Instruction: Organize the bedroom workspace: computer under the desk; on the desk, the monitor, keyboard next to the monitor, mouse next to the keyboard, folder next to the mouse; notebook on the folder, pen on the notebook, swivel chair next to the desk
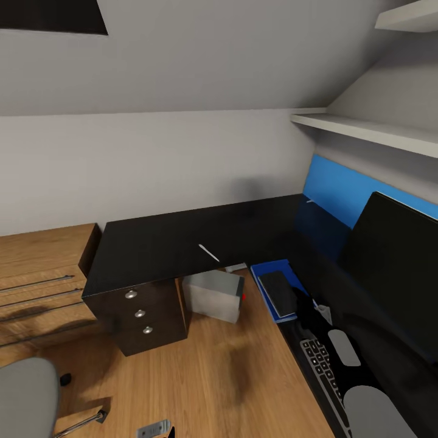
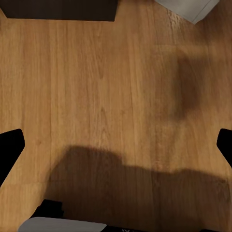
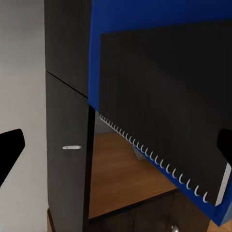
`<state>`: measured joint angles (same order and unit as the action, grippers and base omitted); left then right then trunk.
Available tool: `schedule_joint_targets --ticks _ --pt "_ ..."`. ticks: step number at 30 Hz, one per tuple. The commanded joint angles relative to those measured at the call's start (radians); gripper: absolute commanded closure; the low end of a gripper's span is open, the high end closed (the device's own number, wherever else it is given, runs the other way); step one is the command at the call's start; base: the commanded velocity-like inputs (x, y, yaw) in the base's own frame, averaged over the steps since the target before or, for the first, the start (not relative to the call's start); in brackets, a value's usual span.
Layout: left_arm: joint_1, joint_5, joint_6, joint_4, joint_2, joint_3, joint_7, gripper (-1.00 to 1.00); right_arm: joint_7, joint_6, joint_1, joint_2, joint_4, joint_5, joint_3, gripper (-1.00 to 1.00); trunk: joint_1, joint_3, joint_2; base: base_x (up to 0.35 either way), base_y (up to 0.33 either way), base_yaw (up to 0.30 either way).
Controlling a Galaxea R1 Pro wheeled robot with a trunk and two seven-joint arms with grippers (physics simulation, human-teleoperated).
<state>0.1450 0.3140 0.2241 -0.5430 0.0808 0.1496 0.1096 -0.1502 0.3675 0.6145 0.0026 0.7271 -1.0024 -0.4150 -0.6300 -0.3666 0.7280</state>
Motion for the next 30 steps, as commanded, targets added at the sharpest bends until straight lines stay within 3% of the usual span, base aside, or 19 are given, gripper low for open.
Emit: schedule_joint_targets --ticks 1,16,30 --pt "0.001 0.008 0.004 0.000 -0.001 0.008 0.009 -1.00 -0.002 0.007 0.001 0.000 0.000 -0.005 -0.004 -1.00 0.000 -0.001 0.001 0.000 0.000 0.000" --pt "0.001 0.009 0.004 0.000 -0.002 0.008 0.009 -1.00 -0.002 0.007 0.001 0.000 0.001 -0.005 -0.009 -1.00 0.000 -0.001 0.001 0.000 0.000 0.000" --pt "0.001 0.011 0.002 0.000 -0.002 0.008 0.009 -1.00 -0.002 0.007 0.001 -0.005 0.014 -0.002 -0.003 -1.00 0.054 0.043 -0.097 0.000 0.000 0.000"
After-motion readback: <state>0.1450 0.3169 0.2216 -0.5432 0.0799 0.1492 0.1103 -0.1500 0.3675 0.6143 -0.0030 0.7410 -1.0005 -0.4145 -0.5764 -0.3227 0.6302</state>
